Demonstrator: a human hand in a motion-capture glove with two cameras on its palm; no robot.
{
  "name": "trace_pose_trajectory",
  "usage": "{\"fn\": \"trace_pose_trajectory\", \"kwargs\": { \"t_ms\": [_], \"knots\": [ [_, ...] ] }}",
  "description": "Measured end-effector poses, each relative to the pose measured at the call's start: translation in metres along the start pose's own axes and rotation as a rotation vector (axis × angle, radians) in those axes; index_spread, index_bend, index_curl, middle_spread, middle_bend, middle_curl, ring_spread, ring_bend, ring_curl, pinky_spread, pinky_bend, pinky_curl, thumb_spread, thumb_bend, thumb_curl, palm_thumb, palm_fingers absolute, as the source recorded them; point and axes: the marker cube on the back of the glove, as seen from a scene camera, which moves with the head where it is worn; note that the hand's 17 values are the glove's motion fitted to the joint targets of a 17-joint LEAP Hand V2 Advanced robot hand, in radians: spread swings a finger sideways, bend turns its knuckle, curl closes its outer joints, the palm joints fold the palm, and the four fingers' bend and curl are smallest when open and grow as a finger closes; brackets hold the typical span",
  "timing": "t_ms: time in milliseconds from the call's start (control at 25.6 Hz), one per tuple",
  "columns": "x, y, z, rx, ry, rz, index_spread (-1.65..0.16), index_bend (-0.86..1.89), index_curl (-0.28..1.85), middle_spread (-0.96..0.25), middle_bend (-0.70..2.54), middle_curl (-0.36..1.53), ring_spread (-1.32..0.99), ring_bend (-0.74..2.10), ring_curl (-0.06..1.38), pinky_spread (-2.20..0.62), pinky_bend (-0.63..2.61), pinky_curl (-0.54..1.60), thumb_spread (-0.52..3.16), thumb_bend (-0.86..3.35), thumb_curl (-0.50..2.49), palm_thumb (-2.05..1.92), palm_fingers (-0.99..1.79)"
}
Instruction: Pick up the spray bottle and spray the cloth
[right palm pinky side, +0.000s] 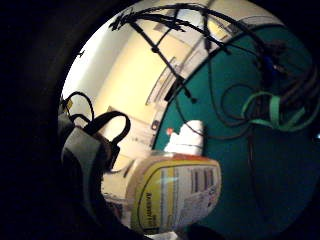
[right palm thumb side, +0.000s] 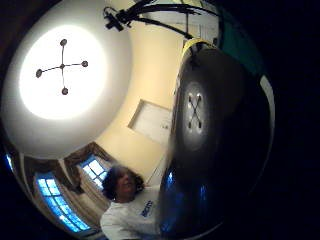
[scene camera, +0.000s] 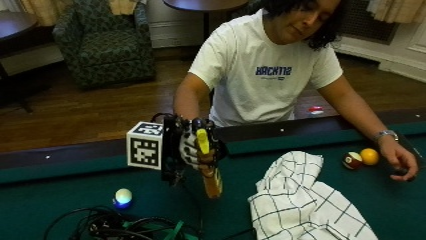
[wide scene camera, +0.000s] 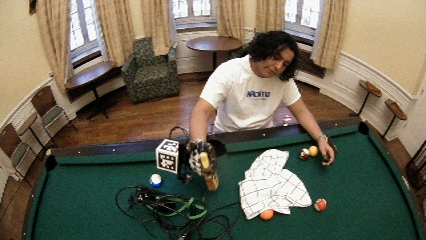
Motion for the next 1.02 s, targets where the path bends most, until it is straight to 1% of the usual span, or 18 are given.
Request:
{"fn": "trace_pose_trajectory", "kwargs": {
  "t_ms": [195,391,547,703,860,1016],
  "knots": [
    [-0.06,-0.011,0.003,-0.095,0.011,-0.04,-0.23,0.53,0.59,-0.2,0.68,0.62,-0.21,0.8,0.53,-0.3,0.54,0.48,0.29,-0.02,0.75,0.97,1.36],
    [-0.111,-0.032,0.007,-0.113,-0.02,-0.044,-0.24,0.53,0.6,-0.2,0.69,0.62,-0.21,0.81,0.53,-0.3,0.54,0.48,0.29,-0.02,0.76,0.97,1.36],
    [-0.138,-0.044,0.02,-0.154,-0.01,-0.022,-0.24,0.52,0.61,-0.2,0.69,0.62,-0.21,0.81,0.53,-0.29,0.54,0.48,0.28,-0.02,0.77,0.97,1.36],
    [-0.147,-0.048,0.048,-0.249,0.025,0.048,-0.24,0.52,0.61,-0.2,0.69,0.62,-0.21,0.81,0.53,-0.29,0.54,0.48,0.28,-0.02,0.78,0.96,1.36],
    [-0.137,-0.039,0.085,-0.406,0.092,0.111,-0.24,0.51,0.62,-0.2,0.69,0.62,-0.21,0.81,0.53,-0.29,0.54,0.48,0.28,-0.02,0.79,0.97,1.36],
    [-0.115,-0.03,0.124,-0.515,0.158,0.24,-0.24,0.51,0.62,-0.2,0.69,0.62,-0.21,0.81,0.53,-0.29,0.54,0.48,0.28,-0.02,0.8,0.96,1.36]
  ]
}}
